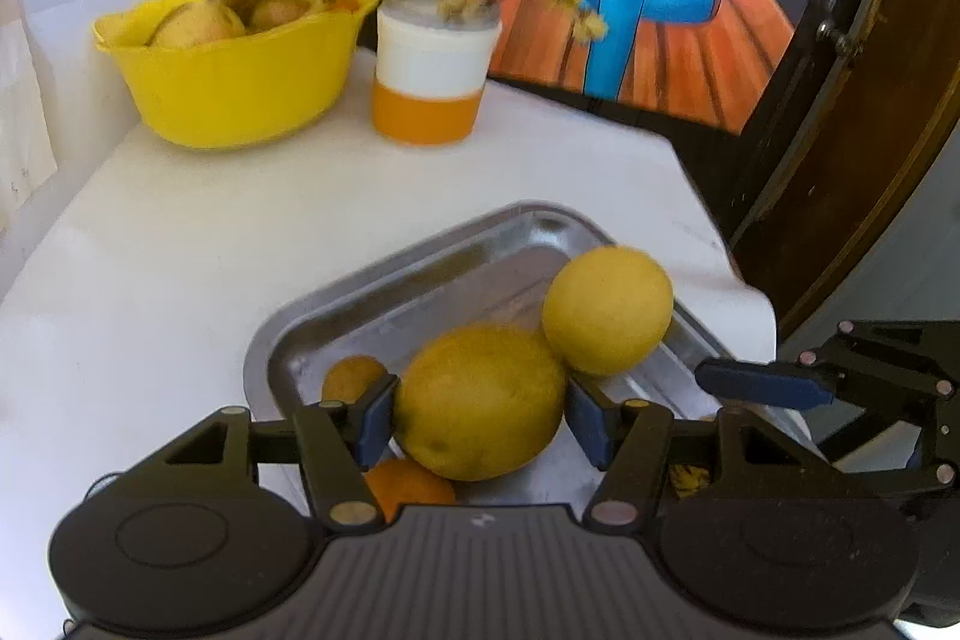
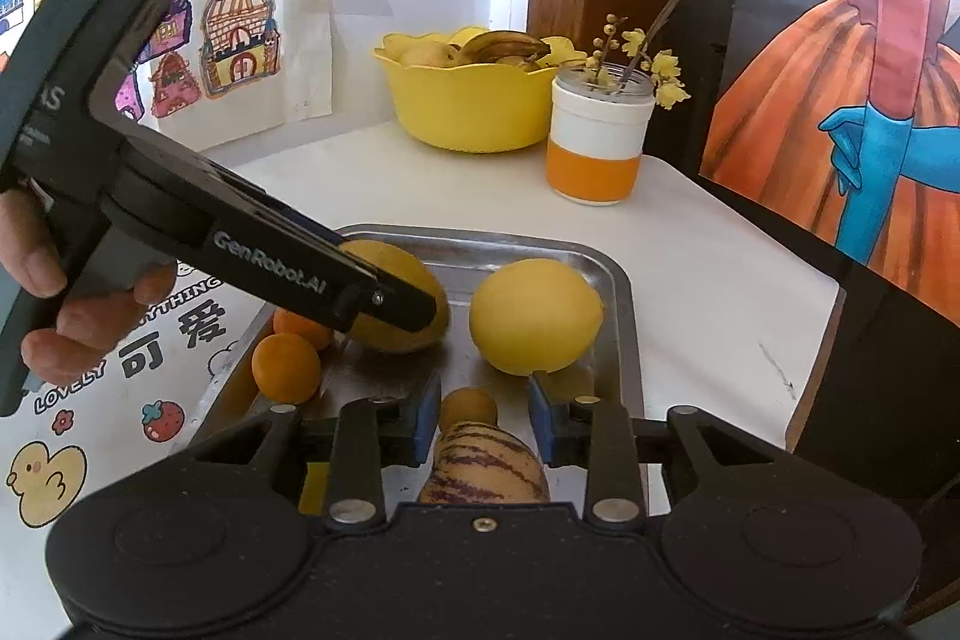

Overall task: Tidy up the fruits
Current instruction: 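Carry the pear into the tray and open the left tool while the right tool releases the kiwi there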

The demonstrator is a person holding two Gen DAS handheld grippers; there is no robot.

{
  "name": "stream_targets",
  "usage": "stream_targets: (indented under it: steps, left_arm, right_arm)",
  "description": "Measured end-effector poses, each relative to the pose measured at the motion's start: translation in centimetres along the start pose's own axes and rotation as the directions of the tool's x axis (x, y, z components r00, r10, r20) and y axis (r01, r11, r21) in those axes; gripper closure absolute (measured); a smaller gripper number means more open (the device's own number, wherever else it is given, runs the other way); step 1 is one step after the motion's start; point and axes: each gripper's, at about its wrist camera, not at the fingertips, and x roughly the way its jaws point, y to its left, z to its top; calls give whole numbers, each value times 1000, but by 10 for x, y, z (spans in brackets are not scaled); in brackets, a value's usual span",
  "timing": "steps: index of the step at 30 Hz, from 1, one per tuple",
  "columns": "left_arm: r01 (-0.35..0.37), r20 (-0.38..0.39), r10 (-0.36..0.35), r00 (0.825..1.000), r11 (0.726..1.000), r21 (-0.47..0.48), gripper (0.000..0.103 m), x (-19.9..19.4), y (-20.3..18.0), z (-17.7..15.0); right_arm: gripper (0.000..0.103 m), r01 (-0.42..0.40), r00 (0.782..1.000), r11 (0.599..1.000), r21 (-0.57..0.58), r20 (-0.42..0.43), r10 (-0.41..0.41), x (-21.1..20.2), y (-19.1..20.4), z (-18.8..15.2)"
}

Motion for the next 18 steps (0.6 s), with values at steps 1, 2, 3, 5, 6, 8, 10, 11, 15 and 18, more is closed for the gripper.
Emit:
stream_targets:
  steps: [1, 2, 3, 5, 6, 8, 10, 11, 15, 18]
  left_arm:
    - [-2, 11, 2, 1000, 1000, 9, 36, -2, -1, 0]
    - [0, 16, -1, 1000, 1000, 14, 35, -4, -2, 0]
    - [1, 20, -1, 1000, 1000, 12, 33, -6, -2, 1]
    - [2, 25, -2, 1000, 1000, 6, 33, -9, -2, 1]
    - [1, 29, -2, 1000, 1000, 6, 32, -10, -1, 0]
    - [-8, 45, 7, 999, 1000, 4, 27, -14, -1, -1]
    - [-18, 67, 17, 998, 1000, 4, 21, -19, 0, -3]
    - [-20, 78, 20, 997, 1000, 5, 21, -21, -1, -4]
    - [-24, 124, 24, 992, 1000, 4, 13, -31, -1, -8]
    - [-29, 161, 29, 987, 1000, -6, 6, -40, -1, -12]
  right_arm:
    - [64, 4, 1000, 1000, 3, 2, -4, -1, 0, 0]
    - [61, 7, 1000, 1000, 5, 4, -7, -2, 1, 0]
    - [60, 10, 1000, 1000, 8, 8, -10, -3, 1, -1]
    - [55, 15, 1000, 1000, 14, 15, -15, -6, 1, -1]
    - [53, 17, 1000, 1000, 18, 19, -17, -7, 1, -1]
    - [45, 23, 999, 999, 26, 30, -23, -10, 3, -2]
    - [40, 30, 999, 999, 32, 43, -32, -13, 4, -3]
    - [35, 35, 998, 999, 36, 49, -37, -15, 5, -4]
    - [25, 57, 995, 997, 44, 78, -61, -24, 9, -6]
    - [12, 73, 992, 996, 58, 100, -79, -31, 13, -8]
